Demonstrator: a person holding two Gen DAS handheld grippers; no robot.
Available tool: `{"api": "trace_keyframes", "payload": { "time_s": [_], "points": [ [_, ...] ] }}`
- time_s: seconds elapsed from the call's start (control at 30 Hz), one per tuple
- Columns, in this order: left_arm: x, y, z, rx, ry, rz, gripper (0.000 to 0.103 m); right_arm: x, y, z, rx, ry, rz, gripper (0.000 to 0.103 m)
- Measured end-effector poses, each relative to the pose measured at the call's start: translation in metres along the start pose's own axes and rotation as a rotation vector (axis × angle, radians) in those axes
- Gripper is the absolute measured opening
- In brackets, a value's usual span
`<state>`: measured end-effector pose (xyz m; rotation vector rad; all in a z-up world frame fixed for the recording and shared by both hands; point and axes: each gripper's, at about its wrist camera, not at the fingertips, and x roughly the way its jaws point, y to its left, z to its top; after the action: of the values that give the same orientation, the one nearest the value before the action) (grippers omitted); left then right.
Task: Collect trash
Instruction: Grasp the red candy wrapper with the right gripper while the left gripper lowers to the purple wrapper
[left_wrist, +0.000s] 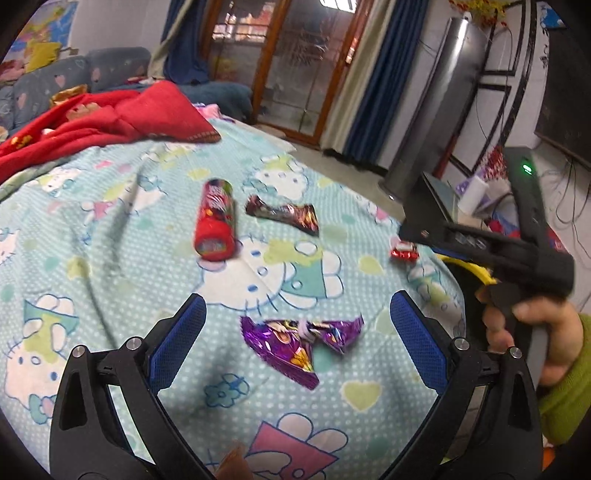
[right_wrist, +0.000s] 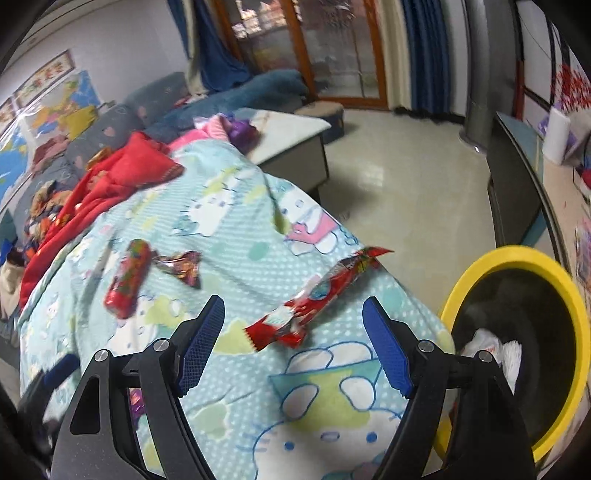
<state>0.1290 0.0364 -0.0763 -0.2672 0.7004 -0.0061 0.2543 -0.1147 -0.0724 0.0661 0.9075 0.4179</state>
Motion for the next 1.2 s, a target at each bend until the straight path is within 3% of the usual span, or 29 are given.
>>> {"api": "trace_keyframes", "payload": {
  "time_s": [0.07,0.13,0.27,0.3,0.57,0.9,1.2],
  "points": [
    [0.006,-0.001,-0.001,0.009,0.024,-0.004,0.090,0.009,-0.005,0.002,0.026,0.013,-0.009,0.071],
    [0.014,-0.001,-0.004,0.009,0.063,-0.004,0.084,0.018,-0.009,0.004,0.054,0.031,-0.006,0.060],
    [0.024,0.001,-0.010,-0.002,0.114,0.000,0.080,0.028,-0.014,0.002,0.079,0.038,-0.006,0.039],
    [0.025,0.000,-0.011,-0.002,0.118,0.002,0.072,0.029,-0.013,0.001,0.071,0.034,-0.010,0.034],
    [0.028,-0.003,-0.012,0.012,0.130,0.012,0.061,0.020,-0.003,-0.015,-0.040,0.018,0.001,0.027],
    [0.025,-0.009,-0.014,0.036,0.128,-0.009,0.034,0.001,0.017,-0.034,-0.135,0.042,0.072,0.023],
    [0.020,-0.015,-0.014,0.061,0.110,-0.041,0.027,-0.015,0.021,-0.037,-0.155,0.036,0.111,0.022]
  ]
}}
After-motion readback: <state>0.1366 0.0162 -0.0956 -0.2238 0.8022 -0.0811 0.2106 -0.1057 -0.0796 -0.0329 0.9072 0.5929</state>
